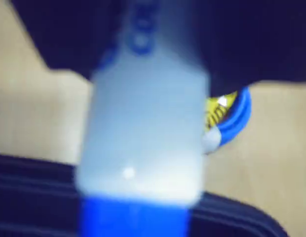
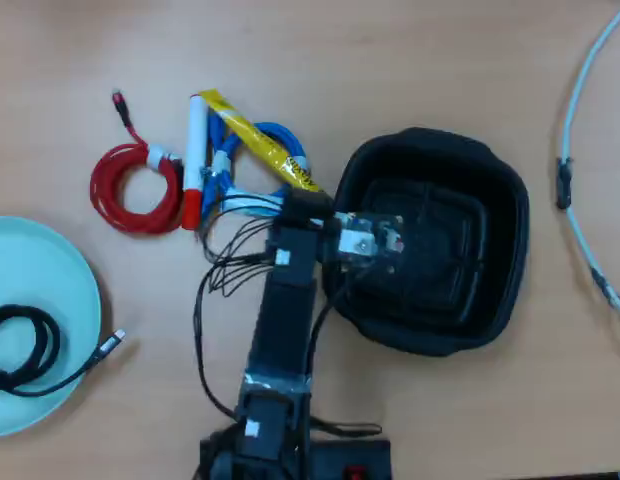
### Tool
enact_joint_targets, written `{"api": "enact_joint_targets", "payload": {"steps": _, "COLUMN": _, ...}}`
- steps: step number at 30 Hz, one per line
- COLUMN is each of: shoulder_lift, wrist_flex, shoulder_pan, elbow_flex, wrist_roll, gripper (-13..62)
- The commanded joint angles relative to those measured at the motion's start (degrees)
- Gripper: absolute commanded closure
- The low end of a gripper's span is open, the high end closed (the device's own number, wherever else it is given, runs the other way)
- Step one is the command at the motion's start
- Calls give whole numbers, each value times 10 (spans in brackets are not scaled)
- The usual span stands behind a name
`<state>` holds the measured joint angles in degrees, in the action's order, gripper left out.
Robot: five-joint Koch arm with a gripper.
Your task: Pick up the blue pen and put it in the black bowl
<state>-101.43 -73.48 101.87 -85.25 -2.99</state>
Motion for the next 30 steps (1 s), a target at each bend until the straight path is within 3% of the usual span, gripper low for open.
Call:
{"api": "enact_joint_targets", "payload": {"steps": 1, "shoulder_lift": -22, "wrist_flex": 41, "shoulder_pan": 26, "elbow_flex": 71, "wrist_roll": -11, "gripper": 574}}
{"api": "enact_joint_targets", "payload": {"steps": 13, "shoulder_lift": -14, "wrist_flex": 52, "shoulder_pan": 176, "elbow_flex": 69, "wrist_roll": -4, "gripper": 574}}
{"api": "enact_joint_targets", "payload": {"steps": 30, "shoulder_lift": 136, "wrist_flex": 111, "shoulder_pan": 224, "elbow_flex": 56, "wrist_roll": 29, "gripper": 523}}
